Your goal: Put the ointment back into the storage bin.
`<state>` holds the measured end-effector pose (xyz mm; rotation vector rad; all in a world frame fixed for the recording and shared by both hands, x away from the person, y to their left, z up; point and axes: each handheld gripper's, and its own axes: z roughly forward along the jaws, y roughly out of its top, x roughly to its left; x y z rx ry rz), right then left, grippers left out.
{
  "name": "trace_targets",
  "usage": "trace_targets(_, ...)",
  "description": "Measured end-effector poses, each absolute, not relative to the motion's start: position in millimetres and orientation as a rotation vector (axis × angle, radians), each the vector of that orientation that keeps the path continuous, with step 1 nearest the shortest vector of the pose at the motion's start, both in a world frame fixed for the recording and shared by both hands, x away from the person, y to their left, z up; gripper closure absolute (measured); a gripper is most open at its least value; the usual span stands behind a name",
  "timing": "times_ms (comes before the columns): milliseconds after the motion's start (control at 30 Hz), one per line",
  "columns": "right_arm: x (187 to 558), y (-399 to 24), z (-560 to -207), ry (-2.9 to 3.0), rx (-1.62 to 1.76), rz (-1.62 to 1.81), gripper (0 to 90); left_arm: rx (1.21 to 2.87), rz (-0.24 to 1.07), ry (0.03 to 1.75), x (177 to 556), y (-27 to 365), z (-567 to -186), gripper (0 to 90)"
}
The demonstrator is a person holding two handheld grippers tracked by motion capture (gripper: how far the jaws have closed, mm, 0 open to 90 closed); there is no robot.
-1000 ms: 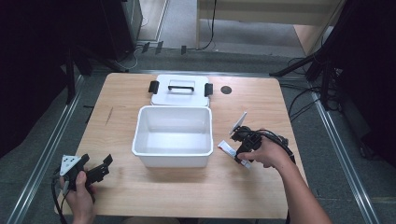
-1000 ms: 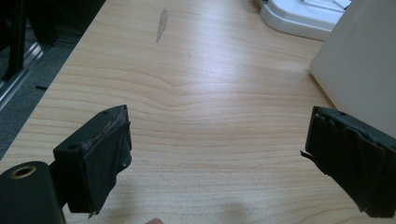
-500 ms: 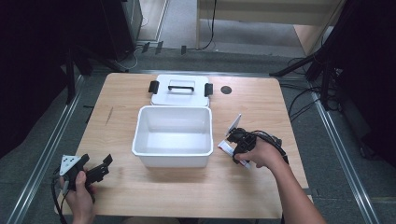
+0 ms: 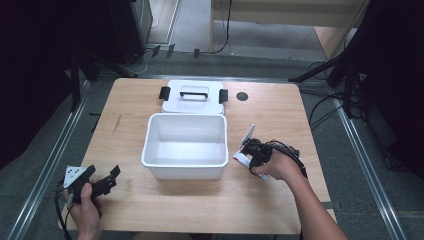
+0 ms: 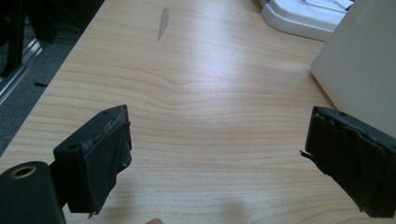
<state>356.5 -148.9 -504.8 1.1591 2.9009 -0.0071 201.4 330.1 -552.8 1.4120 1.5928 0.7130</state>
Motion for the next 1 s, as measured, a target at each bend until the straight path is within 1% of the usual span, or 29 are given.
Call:
trace_targets(267,358.9,-155.8,-495.8,2.899,1.201,0.049,71.9,1.412,0.712,1.593,201.4,330.2,-552.8,7.6)
trace_targets(600,367.3,-167.7,-465.6,2.86,1.274,0.142,72.0,1.409,0.712,1.594,201.2,330.3,-552.8,7.6)
trace_targets(1000,378.7,-171.3,-431.7,2.822,1.328,0.213,72.0,1.411,0.713,1.594,201.4,330.2,-552.8,7.6)
